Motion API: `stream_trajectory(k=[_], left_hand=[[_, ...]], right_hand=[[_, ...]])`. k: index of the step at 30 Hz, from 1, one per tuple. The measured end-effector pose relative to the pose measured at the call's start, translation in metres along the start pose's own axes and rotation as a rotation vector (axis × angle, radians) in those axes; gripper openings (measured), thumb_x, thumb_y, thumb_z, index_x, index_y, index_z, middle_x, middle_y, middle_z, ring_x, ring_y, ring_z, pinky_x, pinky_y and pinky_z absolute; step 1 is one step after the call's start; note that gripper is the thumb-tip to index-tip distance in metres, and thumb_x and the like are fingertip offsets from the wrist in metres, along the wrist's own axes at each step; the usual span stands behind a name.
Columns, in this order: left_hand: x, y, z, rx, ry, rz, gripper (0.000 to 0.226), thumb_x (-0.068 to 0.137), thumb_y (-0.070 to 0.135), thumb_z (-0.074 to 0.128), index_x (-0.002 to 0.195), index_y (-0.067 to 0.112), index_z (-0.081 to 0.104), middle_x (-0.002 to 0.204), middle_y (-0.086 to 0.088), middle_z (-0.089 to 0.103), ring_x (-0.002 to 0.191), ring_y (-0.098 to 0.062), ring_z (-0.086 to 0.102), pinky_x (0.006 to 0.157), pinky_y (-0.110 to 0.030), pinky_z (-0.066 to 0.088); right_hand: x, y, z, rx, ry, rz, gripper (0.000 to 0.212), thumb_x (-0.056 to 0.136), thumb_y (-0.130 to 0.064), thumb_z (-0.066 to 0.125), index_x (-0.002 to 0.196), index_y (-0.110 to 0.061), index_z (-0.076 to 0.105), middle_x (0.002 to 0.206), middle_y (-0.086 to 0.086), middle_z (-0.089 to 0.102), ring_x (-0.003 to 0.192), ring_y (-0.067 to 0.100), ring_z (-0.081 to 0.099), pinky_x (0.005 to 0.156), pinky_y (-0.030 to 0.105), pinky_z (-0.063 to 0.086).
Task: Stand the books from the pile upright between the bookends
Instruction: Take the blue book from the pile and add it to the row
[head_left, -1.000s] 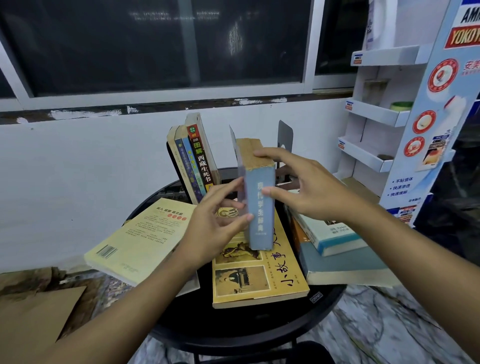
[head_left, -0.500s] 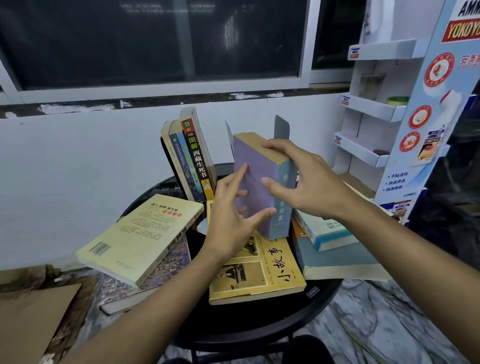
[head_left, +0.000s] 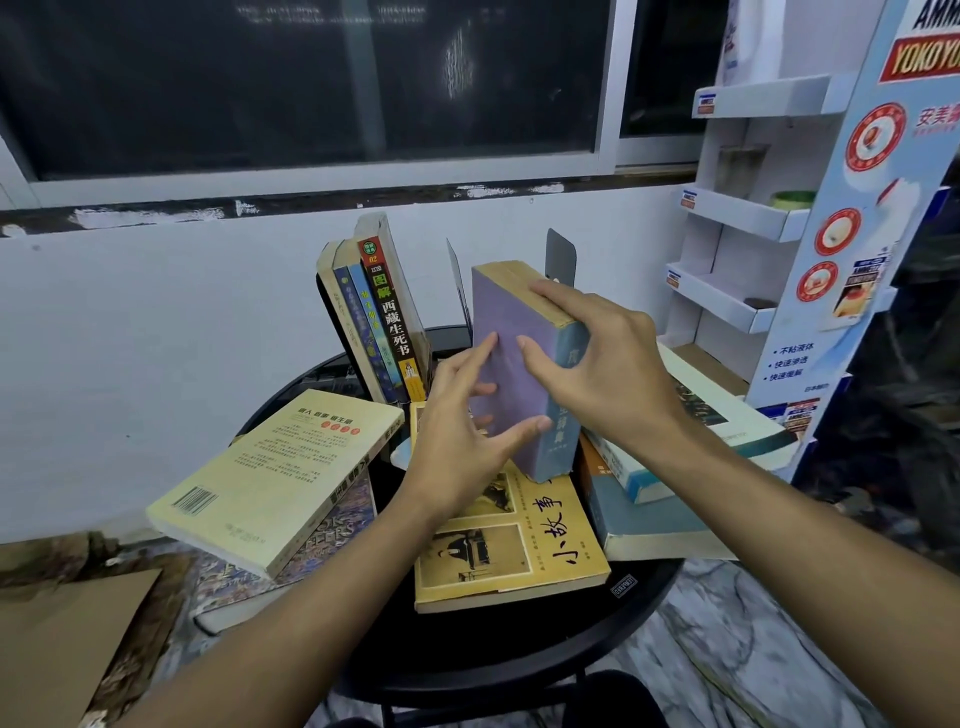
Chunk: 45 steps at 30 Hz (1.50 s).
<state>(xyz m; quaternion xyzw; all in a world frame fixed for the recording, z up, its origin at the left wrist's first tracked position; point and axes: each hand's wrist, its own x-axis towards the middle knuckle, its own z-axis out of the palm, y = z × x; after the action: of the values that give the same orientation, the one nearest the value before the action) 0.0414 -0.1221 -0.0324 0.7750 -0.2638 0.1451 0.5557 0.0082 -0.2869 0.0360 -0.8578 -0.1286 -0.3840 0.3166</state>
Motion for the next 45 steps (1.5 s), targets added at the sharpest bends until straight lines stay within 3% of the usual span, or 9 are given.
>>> stream_trajectory(k=[4,7,9,16,22,27,30,37,45], left_hand=[[0.011,-0.002,-0.017,0.057,-0.026,0.04,0.081,0.077,0.047,0.082,0.149,0.032,0.049,0.14,0.014,0.045,0.117,-0.004,0.058,0.092,-0.025,0.057],[0.029,-0.006,-0.039,0.169,0.019,0.077,0.065,0.084,0.042,0.079,0.143,0.03,0.056,0.14,0.013,0.049,0.12,0.003,0.054,0.096,-0.017,0.05],[0.045,-0.009,-0.055,0.281,0.063,0.099,0.061,0.087,0.035,0.079,0.143,0.027,0.056,0.14,0.01,0.05,0.124,0.001,0.05,0.103,-0.022,0.048],[0.103,-0.01,-0.103,0.615,0.066,0.148,0.065,0.088,0.033,0.078,0.146,0.021,0.052,0.145,-0.002,0.051,0.133,-0.019,0.048,0.11,-0.04,0.045],[0.139,-0.006,-0.127,0.822,0.076,0.152,0.072,0.087,0.032,0.08,0.149,0.02,0.047,0.148,-0.003,0.047,0.138,-0.024,0.039,0.111,-0.048,0.043],[0.162,-0.012,-0.14,0.949,0.02,0.081,0.075,0.084,0.036,0.081,0.149,0.02,0.046,0.151,-0.003,0.045,0.138,-0.025,0.04,0.11,-0.05,0.04],[0.169,-0.017,-0.145,0.972,-0.013,0.057,0.073,0.084,0.036,0.081,0.147,0.019,0.048,0.149,-0.003,0.049,0.134,-0.025,0.047,0.107,-0.05,0.045],[0.172,-0.025,-0.154,0.861,-0.033,0.061,0.049,0.086,0.031,0.08,0.129,0.019,0.058,0.134,-0.002,0.062,0.119,-0.021,0.059,0.092,-0.044,0.056],[0.173,-0.03,-0.156,0.751,-0.025,0.066,0.042,0.087,0.025,0.08,0.124,0.018,0.061,0.131,-0.002,0.066,0.108,-0.01,0.056,0.088,-0.034,0.055]], right_hand=[[0.005,0.0,0.0,-0.012,0.012,-0.008,0.053,0.089,-0.032,0.074,0.139,-0.02,0.061,0.12,0.0,0.071,0.105,0.009,0.064,0.089,0.007,0.042],[0.01,-0.001,0.002,-0.012,0.016,-0.016,0.052,0.088,-0.029,0.075,0.138,-0.019,0.062,0.116,0.001,0.072,0.1,0.012,0.066,0.089,0.015,0.048],[0.013,-0.002,0.004,-0.011,0.017,-0.015,0.051,0.088,-0.029,0.075,0.137,-0.02,0.063,0.114,0.001,0.073,0.097,0.012,0.066,0.088,0.019,0.05],[0.034,-0.009,0.02,0.018,0.007,-0.013,0.049,0.088,-0.029,0.074,0.135,-0.021,0.064,0.112,0.002,0.074,0.098,0.015,0.067,0.091,0.032,0.054],[0.062,-0.017,0.035,0.039,-0.007,-0.03,0.049,0.089,-0.029,0.073,0.136,-0.019,0.063,0.129,-0.005,0.069,0.112,0.01,0.065,0.098,0.02,0.049],[0.081,-0.025,0.05,0.067,-0.026,-0.026,0.042,0.089,-0.028,0.071,0.13,-0.023,0.067,0.117,-0.008,0.074,0.101,0.011,0.068,0.092,0.028,0.052],[0.089,-0.027,0.058,0.029,-0.03,-0.016,0.038,0.089,-0.029,0.071,0.127,-0.027,0.069,0.103,-0.005,0.076,0.093,0.013,0.066,0.084,0.016,0.043],[0.107,-0.028,0.079,-0.013,-0.07,0.016,0.04,0.089,-0.031,0.07,0.127,-0.022,0.069,0.11,0.0,0.075,0.102,0.021,0.066,0.092,0.037,0.055],[0.13,-0.024,0.099,-0.13,-0.15,0.051,0.044,0.091,-0.036,0.066,0.132,-0.019,0.064,0.127,0.004,0.068,0.125,0.03,0.052,0.095,0.038,0.048]])
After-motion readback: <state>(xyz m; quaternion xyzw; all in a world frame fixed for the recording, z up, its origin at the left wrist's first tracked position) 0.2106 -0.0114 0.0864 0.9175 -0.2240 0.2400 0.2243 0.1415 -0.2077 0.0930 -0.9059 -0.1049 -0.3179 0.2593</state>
